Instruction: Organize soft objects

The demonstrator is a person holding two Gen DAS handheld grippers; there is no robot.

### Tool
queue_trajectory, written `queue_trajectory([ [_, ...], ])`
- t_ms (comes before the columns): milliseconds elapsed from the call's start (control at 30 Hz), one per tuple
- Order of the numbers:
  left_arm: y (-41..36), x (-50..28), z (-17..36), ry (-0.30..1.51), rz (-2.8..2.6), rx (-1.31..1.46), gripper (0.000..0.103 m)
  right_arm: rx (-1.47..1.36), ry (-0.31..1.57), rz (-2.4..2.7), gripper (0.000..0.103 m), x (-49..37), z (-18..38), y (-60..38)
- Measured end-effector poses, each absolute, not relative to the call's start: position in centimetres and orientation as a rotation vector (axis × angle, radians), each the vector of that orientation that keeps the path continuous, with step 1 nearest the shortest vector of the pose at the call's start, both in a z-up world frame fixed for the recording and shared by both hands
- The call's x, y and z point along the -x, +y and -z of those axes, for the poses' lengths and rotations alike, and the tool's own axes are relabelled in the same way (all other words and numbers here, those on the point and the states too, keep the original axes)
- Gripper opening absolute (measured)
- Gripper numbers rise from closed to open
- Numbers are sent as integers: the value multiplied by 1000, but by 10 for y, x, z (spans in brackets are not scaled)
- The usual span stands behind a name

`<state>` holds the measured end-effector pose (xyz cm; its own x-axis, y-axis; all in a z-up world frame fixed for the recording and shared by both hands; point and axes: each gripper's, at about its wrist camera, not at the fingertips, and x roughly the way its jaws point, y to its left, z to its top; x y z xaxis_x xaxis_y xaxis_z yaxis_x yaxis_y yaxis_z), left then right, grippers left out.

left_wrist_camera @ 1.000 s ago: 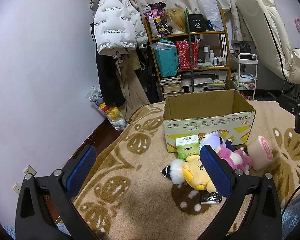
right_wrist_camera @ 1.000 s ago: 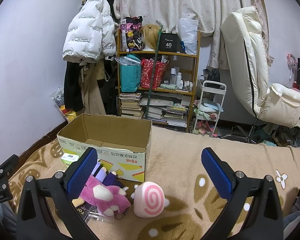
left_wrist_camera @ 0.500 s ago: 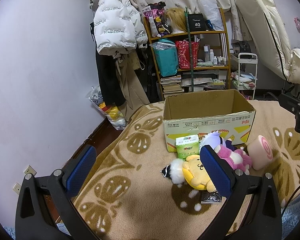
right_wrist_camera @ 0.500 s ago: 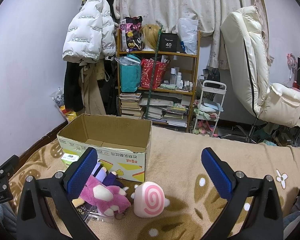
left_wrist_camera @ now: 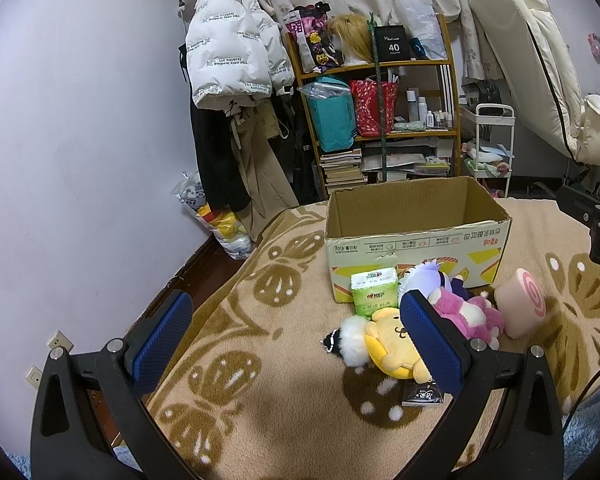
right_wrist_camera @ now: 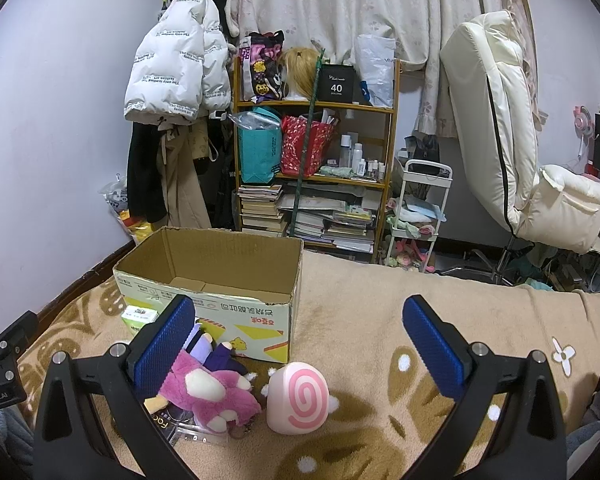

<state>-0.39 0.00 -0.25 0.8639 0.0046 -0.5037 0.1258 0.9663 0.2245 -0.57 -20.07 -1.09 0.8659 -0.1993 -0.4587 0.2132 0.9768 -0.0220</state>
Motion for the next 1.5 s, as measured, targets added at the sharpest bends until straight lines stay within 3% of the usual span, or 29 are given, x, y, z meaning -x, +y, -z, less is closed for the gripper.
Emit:
queue_trajectory([
  [467, -3, 1, 18, 558, 71, -271, 102, -62, 504, 221, 103, 4, 20, -208],
  [1500, -27, -75, 75, 814, 92, -258, 102, -91, 759, 239, 103, -65, 71, -235],
])
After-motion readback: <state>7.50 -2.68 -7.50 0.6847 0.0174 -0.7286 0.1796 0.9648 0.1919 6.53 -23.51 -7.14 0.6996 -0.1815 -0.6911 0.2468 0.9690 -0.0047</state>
